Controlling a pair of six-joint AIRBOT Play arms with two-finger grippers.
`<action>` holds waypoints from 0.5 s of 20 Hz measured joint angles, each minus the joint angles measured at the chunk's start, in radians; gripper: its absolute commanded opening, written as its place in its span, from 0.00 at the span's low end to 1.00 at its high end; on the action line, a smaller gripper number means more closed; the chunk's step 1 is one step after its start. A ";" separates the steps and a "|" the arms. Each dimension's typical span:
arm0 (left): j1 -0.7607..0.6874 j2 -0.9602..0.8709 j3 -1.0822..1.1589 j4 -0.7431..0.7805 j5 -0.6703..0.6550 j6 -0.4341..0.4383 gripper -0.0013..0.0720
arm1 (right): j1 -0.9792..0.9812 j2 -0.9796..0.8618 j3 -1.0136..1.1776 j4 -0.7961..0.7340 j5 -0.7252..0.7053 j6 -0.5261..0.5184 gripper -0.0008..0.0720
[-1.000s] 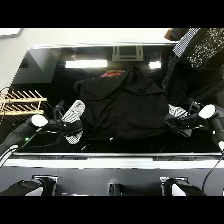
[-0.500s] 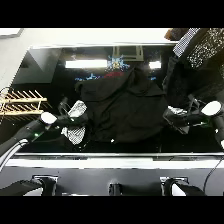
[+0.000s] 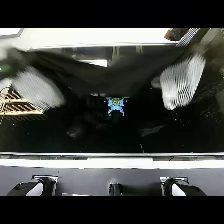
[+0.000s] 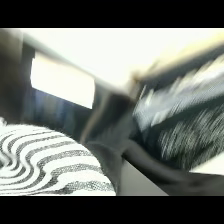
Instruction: Fold the clothes and pants, and hang the long-sleeved shirts on hangers.
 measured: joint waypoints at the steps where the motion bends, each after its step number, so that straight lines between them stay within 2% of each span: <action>1: 0.028 0.047 0.029 0.000 -0.005 0.000 0.04 | 0.000 0.008 0.100 -0.024 0.004 0.008 0.05; 5: 0.103 0.255 0.088 0.046 -0.026 -0.020 0.04 | 0.000 0.113 0.310 -0.136 0.029 0.041 0.05; 10: 0.129 0.458 0.106 0.251 -0.082 -0.211 0.04 | 0.000 0.279 0.372 -0.288 0.042 0.083 0.05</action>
